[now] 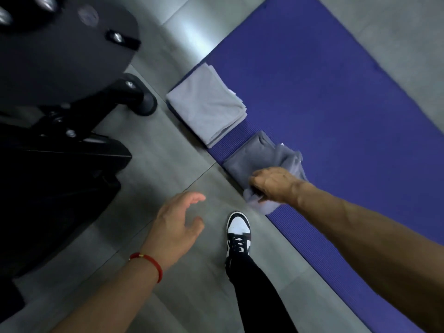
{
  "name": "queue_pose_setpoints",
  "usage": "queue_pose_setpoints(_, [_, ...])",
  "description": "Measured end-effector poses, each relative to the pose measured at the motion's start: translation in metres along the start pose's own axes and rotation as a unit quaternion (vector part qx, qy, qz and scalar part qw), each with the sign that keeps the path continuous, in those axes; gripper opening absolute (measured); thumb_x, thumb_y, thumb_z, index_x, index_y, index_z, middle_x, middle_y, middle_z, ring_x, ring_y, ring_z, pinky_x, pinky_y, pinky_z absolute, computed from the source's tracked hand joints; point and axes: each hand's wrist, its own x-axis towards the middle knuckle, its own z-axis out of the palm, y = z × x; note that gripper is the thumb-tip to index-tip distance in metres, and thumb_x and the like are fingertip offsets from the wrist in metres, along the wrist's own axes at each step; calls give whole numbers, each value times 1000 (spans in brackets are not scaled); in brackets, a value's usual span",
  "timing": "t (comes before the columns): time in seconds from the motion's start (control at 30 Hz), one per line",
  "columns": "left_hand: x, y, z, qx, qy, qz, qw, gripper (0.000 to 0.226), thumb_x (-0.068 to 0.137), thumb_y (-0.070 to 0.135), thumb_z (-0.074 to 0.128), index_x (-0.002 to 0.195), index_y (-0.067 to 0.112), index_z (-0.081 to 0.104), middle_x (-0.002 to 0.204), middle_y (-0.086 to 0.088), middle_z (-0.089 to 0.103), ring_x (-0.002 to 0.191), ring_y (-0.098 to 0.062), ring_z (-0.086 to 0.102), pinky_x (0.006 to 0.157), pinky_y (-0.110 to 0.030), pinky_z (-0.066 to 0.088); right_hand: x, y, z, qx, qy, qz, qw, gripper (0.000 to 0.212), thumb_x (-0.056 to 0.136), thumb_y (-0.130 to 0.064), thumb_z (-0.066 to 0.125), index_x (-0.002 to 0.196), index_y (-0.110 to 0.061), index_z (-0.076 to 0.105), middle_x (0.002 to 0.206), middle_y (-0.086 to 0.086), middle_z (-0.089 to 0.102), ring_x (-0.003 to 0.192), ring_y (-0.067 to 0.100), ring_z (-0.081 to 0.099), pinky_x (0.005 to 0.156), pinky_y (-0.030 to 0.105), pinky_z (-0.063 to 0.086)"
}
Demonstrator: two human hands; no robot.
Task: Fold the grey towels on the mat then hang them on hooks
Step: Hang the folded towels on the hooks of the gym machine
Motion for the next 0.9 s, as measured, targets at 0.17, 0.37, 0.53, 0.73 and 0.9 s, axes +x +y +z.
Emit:
queue_pose_setpoints(0.17, [-83, 60, -39, 22, -29, 64, 997, 56, 81, 30, 73, 135, 29, 58, 130, 18, 57, 123, 0, 50, 107, -19, 39, -114, -95, -55, 163, 133, -73, 975, 34, 86, -46, 72, 93, -22, 49, 95, -1, 57, 84, 21, 57, 66, 33, 38])
queue_pose_setpoints(0.37, [-235, 95, -119, -33, 35, 136, 990, 31, 77, 39, 78, 101, 21, 69, 86, 10, 70, 81, -2, 63, 73, -18, 48, -242, -239, -138, 272, 260, -143, 916, 41, 81, -56, 74, 77, -29, 43, 75, -11, 49, 69, 3, 47, 60, 17, 32])
queue_pose_setpoints(0.53, [-399, 78, -187, -107, 163, 139, 971, 25, 84, 39, 69, 100, 20, 69, 86, -2, 70, 84, -25, 68, 75, -48, 53, -326, -371, -183, 223, 334, -231, 886, 36, 89, -58, 71, 98, -25, 56, 90, -11, 55, 81, 5, 53, 69, 21, 41])
queue_pose_setpoints(0.73, [-583, 49, -245, -201, 326, 130, 914, 22, 87, 21, 77, 107, 29, 73, 104, 8, 75, 102, -12, 71, 90, -46, 58, -409, -539, -233, 136, 444, -349, 814, 27, 92, -33, 68, 116, -29, 55, 116, -18, 54, 108, 4, 53, 91, 20, 43])
queue_pose_setpoints(0.9, [-688, 23, -275, -263, 419, 165, 853, 54, 74, 46, 77, 125, 30, 67, 125, 11, 69, 117, -10, 65, 98, -42, 55, -449, -648, -255, 162, 414, -440, 781, 17, 95, -31, 70, 111, -28, 64, 106, -17, 60, 99, 5, 60, 84, 20, 47])
